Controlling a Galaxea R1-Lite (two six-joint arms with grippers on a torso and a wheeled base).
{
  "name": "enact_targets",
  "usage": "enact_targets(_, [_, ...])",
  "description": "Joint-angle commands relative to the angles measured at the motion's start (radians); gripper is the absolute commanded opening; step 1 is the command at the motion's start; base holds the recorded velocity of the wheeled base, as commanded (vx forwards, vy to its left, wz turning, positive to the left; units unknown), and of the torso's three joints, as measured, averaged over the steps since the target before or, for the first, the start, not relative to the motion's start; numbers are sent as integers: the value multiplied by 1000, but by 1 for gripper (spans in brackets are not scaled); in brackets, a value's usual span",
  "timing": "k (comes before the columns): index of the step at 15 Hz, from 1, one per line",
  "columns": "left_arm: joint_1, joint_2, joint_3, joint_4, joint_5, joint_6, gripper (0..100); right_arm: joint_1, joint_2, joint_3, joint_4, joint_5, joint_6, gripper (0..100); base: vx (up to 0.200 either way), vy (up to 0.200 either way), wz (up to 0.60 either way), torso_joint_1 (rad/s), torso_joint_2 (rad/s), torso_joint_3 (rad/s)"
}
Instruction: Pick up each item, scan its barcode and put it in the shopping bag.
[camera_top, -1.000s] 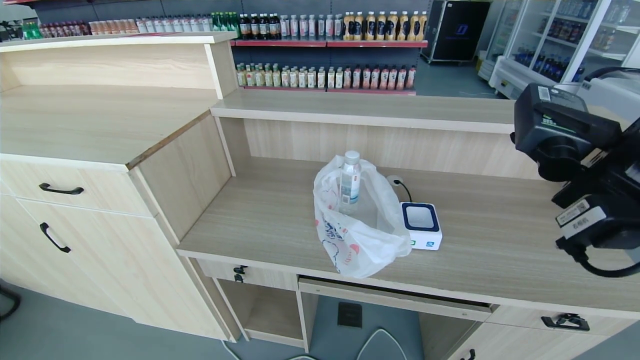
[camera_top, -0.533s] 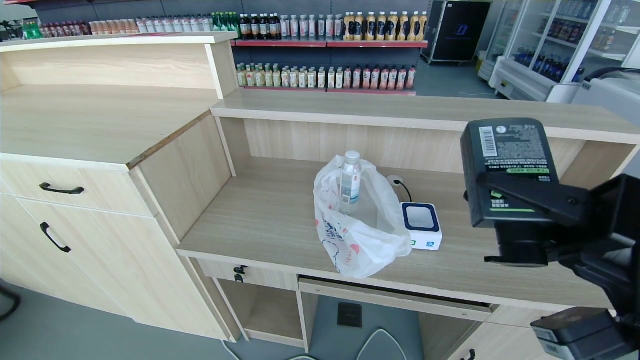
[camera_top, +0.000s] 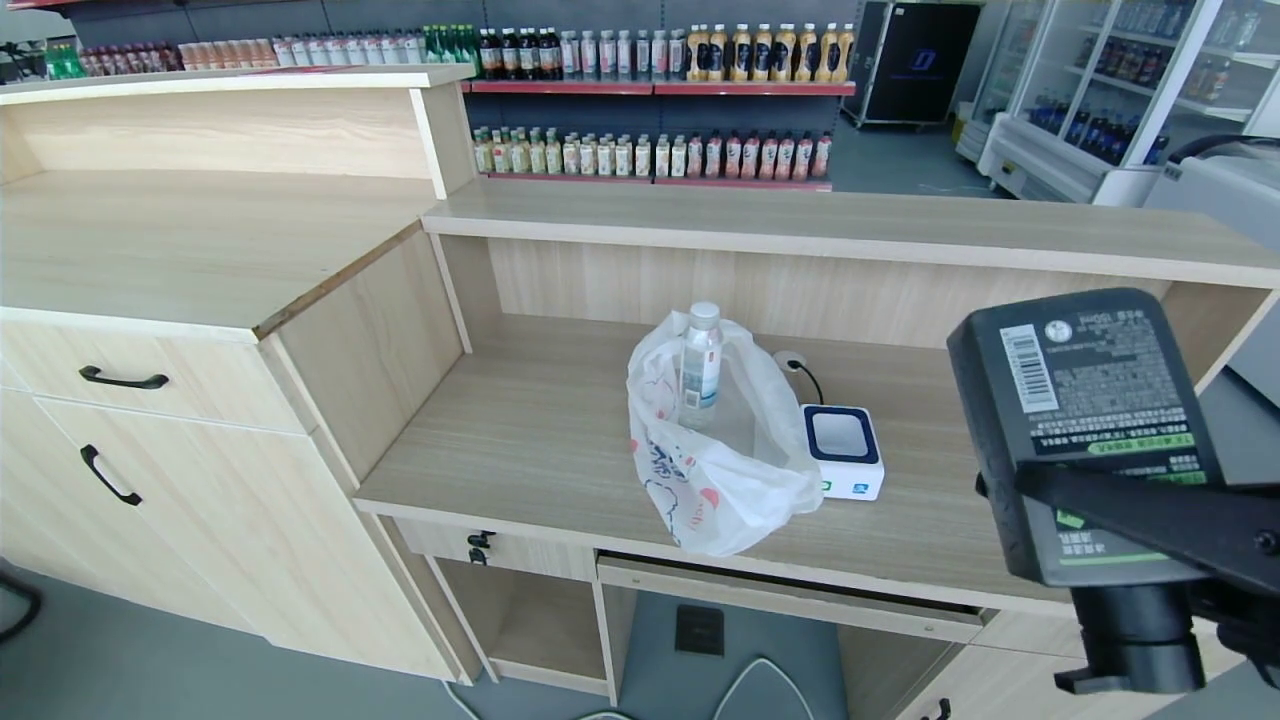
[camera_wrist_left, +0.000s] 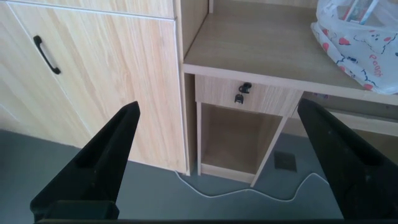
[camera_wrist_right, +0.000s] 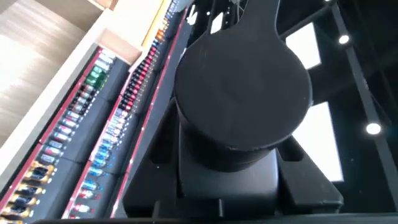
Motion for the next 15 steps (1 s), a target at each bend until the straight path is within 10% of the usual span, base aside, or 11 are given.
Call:
enact_targets(1, [0, 0, 0, 0, 0, 0, 100, 8, -108, 0, 90, 1, -34, 0, 0, 0, 0, 0, 0, 0])
enact_targets(15, [0, 0, 0, 0, 0, 0, 100, 120, -145, -20, 108, -3, -65, 0, 0, 0, 0, 0, 0, 0])
